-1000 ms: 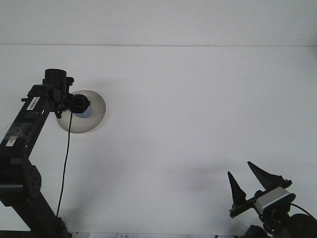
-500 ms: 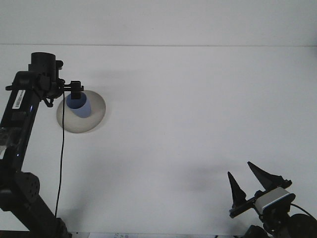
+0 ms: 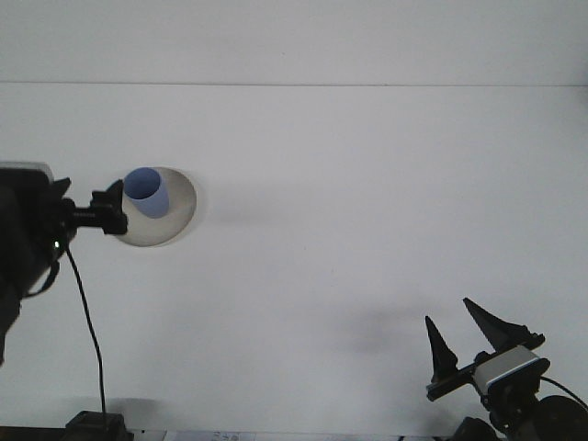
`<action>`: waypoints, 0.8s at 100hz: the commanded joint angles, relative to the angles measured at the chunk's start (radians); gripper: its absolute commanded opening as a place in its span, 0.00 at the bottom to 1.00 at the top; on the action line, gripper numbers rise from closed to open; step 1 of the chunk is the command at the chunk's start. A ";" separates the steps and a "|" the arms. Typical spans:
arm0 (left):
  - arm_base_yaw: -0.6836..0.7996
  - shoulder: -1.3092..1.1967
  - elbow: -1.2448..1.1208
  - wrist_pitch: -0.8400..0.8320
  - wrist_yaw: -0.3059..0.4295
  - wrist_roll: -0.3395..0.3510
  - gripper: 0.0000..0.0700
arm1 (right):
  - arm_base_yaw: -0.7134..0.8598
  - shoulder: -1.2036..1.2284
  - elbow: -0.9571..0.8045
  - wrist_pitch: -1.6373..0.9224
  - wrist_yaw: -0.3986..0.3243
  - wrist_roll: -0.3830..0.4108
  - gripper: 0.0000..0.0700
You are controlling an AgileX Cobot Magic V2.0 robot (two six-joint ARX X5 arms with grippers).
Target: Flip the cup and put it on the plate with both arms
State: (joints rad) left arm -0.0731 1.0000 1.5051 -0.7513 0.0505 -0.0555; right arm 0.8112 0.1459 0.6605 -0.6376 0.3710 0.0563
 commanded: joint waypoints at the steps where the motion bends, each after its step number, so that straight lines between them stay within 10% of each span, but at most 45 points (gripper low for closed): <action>1: -0.030 -0.119 -0.147 0.076 0.003 -0.035 0.78 | 0.010 0.000 0.008 0.009 0.004 -0.008 0.71; 20: -0.130 -0.455 -0.573 0.240 0.018 -0.183 0.78 | 0.010 0.000 0.008 0.009 0.004 -0.008 0.71; 51: -0.159 -0.721 -0.858 0.237 0.037 -0.217 0.75 | 0.010 0.000 0.008 0.006 -0.007 -0.004 0.70; 58: -0.159 -0.734 -0.858 0.237 0.037 -0.217 0.52 | 0.010 0.000 0.008 0.005 -0.008 -0.003 0.60; 66: -0.159 -0.737 -0.858 0.229 0.041 -0.219 0.00 | 0.010 0.000 0.008 0.002 -0.007 -0.003 0.10; 80: -0.159 -0.739 -0.858 0.224 0.041 -0.222 0.02 | 0.010 0.000 0.008 -0.002 -0.005 -0.003 0.01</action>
State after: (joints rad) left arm -0.2298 0.2596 0.6407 -0.5373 0.0853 -0.2729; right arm 0.8112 0.1459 0.6605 -0.6456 0.3668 0.0559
